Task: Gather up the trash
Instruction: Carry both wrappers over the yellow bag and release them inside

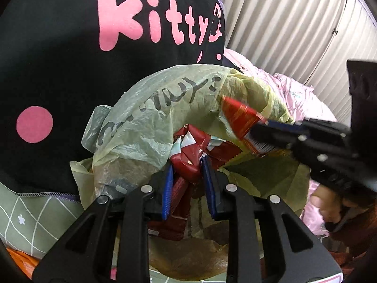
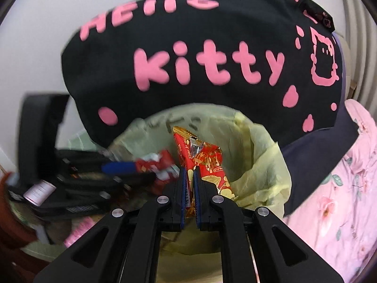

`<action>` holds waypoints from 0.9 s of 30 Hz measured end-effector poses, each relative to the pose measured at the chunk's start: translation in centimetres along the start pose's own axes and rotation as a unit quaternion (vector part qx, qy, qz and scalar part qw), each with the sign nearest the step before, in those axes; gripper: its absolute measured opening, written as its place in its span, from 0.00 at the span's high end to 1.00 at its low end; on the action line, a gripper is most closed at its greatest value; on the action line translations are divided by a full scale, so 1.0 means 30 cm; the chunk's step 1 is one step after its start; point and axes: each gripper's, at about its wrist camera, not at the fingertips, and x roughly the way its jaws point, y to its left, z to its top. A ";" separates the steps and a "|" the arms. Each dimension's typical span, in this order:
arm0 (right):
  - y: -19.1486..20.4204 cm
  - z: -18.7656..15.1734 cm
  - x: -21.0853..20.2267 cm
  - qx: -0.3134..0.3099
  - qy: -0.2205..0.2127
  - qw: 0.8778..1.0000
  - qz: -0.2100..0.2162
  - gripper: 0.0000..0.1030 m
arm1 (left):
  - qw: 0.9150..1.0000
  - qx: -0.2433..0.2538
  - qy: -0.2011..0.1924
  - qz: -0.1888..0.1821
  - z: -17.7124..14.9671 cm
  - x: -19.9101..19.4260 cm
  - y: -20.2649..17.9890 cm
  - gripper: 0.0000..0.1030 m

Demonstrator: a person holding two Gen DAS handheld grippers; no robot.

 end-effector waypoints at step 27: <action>-0.040 -0.044 -0.091 0.009 -0.036 0.999 -0.030 0.92 | 0.996 -0.061 -0.023 -0.062 -0.017 -0.095 0.090 0.72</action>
